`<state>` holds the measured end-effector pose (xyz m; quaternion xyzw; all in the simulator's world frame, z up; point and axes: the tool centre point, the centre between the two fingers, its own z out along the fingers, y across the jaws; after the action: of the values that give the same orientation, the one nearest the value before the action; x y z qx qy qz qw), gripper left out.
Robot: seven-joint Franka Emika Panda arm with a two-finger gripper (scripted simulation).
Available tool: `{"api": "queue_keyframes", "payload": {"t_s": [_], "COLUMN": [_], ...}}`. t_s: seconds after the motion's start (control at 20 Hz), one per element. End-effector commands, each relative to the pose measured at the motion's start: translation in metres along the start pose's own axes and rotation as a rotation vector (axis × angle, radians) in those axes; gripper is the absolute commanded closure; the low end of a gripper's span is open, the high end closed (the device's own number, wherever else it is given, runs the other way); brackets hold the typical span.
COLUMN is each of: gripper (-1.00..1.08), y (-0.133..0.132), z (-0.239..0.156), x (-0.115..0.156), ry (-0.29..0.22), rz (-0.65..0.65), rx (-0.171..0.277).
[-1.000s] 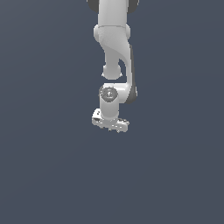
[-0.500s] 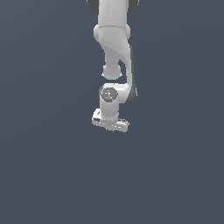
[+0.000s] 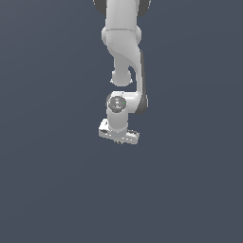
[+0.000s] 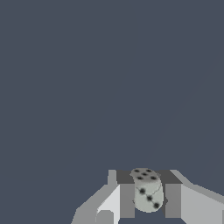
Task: Pick up the object and move it to a goal position.
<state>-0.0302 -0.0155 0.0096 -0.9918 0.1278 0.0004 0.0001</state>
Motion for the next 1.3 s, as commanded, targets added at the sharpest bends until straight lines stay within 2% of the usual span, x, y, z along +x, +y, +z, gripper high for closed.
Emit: {"api": "queue_keyframes", "payload": {"t_s": [0.0, 1.25], "gripper": [1.08, 1.08], "y": [0.002, 0.038], "z": [0.0, -0.001], "x": [0.007, 0.136], "ry": [0.0, 0.001], "rz": [0.001, 0.0], "rx": [0.0, 0.0]}}
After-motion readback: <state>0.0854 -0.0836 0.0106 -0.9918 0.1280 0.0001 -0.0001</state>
